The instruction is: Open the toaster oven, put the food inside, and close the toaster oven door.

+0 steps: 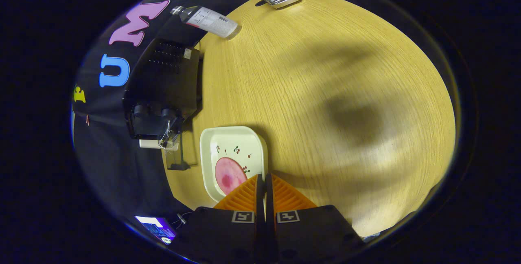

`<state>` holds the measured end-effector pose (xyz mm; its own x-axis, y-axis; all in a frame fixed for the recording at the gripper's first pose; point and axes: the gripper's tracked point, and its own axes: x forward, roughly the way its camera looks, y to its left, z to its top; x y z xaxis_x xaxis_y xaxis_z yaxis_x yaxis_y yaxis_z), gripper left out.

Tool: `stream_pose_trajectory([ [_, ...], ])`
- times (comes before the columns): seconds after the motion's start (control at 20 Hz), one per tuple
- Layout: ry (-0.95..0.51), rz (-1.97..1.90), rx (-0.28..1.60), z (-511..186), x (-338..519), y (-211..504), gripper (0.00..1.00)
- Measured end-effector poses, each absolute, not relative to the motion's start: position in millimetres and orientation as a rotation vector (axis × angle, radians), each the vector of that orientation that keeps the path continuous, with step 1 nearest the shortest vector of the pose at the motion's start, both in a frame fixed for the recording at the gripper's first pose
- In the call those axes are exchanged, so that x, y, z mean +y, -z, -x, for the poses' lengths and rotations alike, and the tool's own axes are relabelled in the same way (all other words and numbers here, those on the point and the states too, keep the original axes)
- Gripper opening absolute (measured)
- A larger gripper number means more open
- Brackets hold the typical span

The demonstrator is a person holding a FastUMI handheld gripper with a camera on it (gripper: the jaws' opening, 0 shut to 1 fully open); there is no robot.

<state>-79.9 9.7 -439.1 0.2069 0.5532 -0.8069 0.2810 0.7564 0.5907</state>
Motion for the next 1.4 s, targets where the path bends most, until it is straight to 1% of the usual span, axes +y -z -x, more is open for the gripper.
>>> stream_pose_trajectory([
  [0.4, -0.18, -0.817, 1.352, 104.4, 63.3, 385.5, 0.05],
  [0.65, -0.149, -0.874, 1.317, 115.7, 127.5, 354.5, 0.05],
  [0.8, -0.13, -0.919, 1.29, 109.7, 167.5, 343.1, 0.05],
  [1.0, -0.035, -0.973, 1.248, 96.6, 205.6, 336.8, 0.05],
  [1.2, 0.09, -1.082, 1.195, 70.4, 241.2, 337.1, 0.06],
  [1.4, 0.176, -1.126, 1.155, 44.4, 270.0, 340.9, 0.05],
])
